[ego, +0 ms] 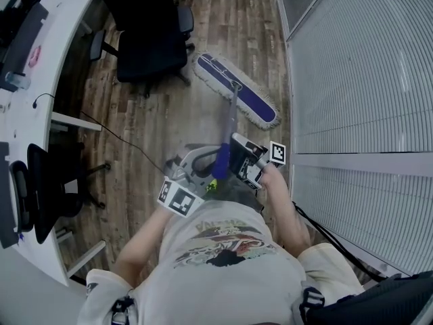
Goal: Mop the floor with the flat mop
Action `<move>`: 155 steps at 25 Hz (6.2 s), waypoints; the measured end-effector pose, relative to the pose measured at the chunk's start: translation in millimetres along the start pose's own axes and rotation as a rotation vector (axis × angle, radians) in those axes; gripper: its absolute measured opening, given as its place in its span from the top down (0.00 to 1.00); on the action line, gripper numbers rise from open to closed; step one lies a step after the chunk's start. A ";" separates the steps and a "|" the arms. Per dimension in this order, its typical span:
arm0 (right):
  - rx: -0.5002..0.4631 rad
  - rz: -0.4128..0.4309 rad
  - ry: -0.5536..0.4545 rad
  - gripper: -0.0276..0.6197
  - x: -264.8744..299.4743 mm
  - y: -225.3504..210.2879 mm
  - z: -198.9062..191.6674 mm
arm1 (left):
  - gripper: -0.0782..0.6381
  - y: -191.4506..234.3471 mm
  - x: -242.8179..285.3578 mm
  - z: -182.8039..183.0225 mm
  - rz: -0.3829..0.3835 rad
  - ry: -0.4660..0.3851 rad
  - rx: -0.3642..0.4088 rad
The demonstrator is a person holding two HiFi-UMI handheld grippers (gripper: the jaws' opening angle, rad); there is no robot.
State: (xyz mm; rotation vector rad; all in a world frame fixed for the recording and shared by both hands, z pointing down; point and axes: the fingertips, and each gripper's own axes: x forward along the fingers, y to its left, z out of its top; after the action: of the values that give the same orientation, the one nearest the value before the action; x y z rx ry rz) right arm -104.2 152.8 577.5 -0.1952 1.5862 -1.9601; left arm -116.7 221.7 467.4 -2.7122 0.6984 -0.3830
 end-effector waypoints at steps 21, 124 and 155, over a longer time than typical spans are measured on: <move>0.059 -0.006 -0.031 0.61 18.0 -18.8 -7.6 | 0.65 -7.1 -16.5 -5.5 -0.010 -0.038 -0.101; 0.208 -0.169 0.169 0.63 -36.6 -31.8 -0.9 | 0.76 -81.4 23.6 91.7 -0.309 -0.330 0.084; 0.194 -0.127 0.098 0.67 114.0 40.6 548.1 | 0.75 275.0 451.5 -33.6 -0.123 -0.194 0.044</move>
State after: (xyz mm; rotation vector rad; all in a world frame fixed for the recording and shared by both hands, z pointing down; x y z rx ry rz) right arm 75.6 -372.3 661.3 -0.1251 1.4629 -2.2386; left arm 138.1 -242.5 478.4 -2.7108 0.4667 -0.1581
